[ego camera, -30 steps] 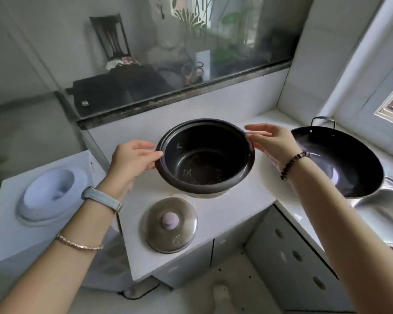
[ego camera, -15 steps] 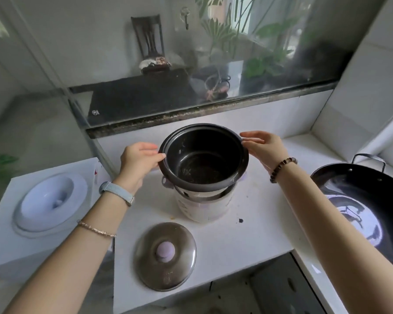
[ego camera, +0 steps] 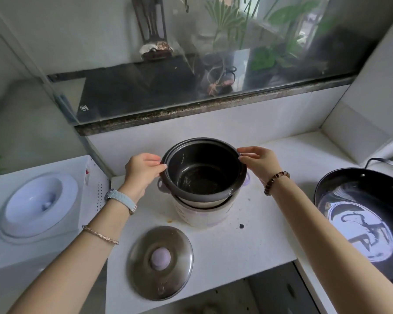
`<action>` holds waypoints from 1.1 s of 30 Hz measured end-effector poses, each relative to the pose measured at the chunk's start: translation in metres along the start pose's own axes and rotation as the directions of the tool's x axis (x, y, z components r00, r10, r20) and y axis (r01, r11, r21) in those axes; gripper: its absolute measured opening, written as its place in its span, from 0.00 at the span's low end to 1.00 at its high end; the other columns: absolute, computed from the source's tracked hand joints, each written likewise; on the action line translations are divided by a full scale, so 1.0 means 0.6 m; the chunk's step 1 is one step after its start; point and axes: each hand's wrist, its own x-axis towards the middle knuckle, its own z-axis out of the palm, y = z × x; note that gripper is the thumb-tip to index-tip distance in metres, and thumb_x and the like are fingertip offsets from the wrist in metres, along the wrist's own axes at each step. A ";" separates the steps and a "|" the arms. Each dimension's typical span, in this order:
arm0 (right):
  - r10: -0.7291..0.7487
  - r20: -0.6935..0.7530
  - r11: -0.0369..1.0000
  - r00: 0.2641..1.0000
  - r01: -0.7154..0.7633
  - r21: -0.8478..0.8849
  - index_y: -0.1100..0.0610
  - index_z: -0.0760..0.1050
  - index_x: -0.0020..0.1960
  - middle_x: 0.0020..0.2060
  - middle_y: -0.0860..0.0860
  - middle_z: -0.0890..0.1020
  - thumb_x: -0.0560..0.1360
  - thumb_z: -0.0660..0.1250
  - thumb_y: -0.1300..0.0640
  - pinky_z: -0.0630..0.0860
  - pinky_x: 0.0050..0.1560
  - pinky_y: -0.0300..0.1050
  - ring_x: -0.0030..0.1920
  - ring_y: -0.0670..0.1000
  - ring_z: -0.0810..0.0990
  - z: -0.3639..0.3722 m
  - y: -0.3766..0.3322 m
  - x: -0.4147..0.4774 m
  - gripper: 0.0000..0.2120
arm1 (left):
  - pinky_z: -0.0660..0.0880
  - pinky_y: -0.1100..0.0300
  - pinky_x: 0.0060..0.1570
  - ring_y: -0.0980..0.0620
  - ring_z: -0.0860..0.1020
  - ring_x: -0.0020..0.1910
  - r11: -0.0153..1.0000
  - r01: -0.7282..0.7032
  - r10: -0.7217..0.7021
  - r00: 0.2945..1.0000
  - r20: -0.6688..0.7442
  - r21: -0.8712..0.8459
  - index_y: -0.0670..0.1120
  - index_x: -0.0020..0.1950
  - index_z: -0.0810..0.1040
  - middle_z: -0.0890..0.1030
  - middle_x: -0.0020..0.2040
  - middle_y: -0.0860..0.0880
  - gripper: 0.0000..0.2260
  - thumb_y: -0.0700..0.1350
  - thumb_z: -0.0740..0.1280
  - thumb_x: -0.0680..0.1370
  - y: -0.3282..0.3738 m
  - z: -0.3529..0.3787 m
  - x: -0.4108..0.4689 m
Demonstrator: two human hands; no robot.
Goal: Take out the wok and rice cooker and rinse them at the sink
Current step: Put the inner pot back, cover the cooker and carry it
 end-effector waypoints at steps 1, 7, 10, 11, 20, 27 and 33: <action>0.004 -0.003 1.000 1.000 -0.004 -0.006 0.55 0.80 0.46 0.45 0.57 0.84 0.72 0.68 0.68 0.78 0.57 0.49 0.49 0.54 0.83 0.001 0.002 0.001 0.09 | 0.79 0.59 0.47 0.48 0.82 0.45 1.000 -0.004 0.004 1.000 0.000 0.011 0.40 0.54 0.81 0.83 0.48 0.43 0.14 0.35 0.76 0.69 0.000 0.002 0.001; 0.032 -0.022 0.999 0.999 -0.032 -0.025 0.57 0.80 0.47 0.45 0.58 0.84 0.72 0.68 0.68 0.78 0.59 0.51 0.50 0.54 0.83 0.001 0.018 0.009 0.09 | 0.80 0.51 0.52 0.46 0.82 0.47 0.998 -0.001 0.001 1.000 -0.002 0.058 0.42 0.52 0.80 0.83 0.49 0.42 0.13 0.34 0.75 0.69 -0.008 0.019 0.009; 0.033 -0.032 0.995 0.999 -0.036 -0.096 0.56 0.81 0.48 0.47 0.57 0.85 0.71 0.68 0.67 0.78 0.59 0.51 0.50 0.53 0.83 0.004 0.028 0.009 0.09 | 0.80 0.55 0.51 0.48 0.82 0.47 0.992 -0.032 0.032 0.999 0.007 0.126 0.41 0.54 0.81 0.83 0.49 0.43 0.14 0.35 0.75 0.69 -0.018 0.022 0.009; 0.029 -0.039 0.992 0.999 -0.034 -0.121 0.56 0.81 0.48 0.47 0.56 0.85 0.71 0.67 0.66 0.78 0.58 0.50 0.50 0.52 0.83 0.004 0.030 0.008 0.09 | 0.80 0.57 0.49 0.48 0.82 0.46 0.988 -0.050 0.049 0.999 0.008 0.147 0.41 0.54 0.81 0.83 0.50 0.43 0.14 0.35 0.75 0.69 -0.020 0.024 0.007; 0.016 -0.051 0.968 0.999 -0.028 -0.251 0.51 0.81 0.47 0.43 0.51 0.85 0.71 0.67 0.63 0.80 0.54 0.53 0.47 0.52 0.84 0.006 0.047 0.003 0.10 | 0.79 0.54 0.52 0.49 0.81 0.45 0.959 -0.106 0.096 0.994 0.048 0.264 0.40 0.56 0.80 0.84 0.50 0.44 0.14 0.35 0.74 0.71 -0.033 0.028 -0.004; -0.001 -0.053 0.949 0.999 -0.016 -0.315 0.55 0.81 0.54 0.48 0.52 0.85 0.72 0.65 0.62 0.80 0.53 0.50 0.50 0.51 0.82 0.018 0.045 0.009 0.13 | 0.76 0.61 0.49 0.51 0.80 0.45 0.946 -0.120 0.110 0.993 0.050 0.301 0.39 0.58 0.79 0.84 0.52 0.43 0.15 0.34 0.72 0.72 -0.041 0.034 -0.005; -0.058 -0.041 0.890 0.997 0.034 -0.454 0.58 0.79 0.58 0.53 0.53 0.82 0.73 0.64 0.63 0.75 0.55 0.42 0.55 0.52 0.80 0.025 0.052 0.006 0.14 | 0.77 0.59 0.52 0.51 0.80 0.46 0.954 -0.118 0.109 0.993 0.049 0.275 0.40 0.59 0.79 0.83 0.52 0.44 0.15 0.36 0.73 0.72 -0.046 0.033 -0.005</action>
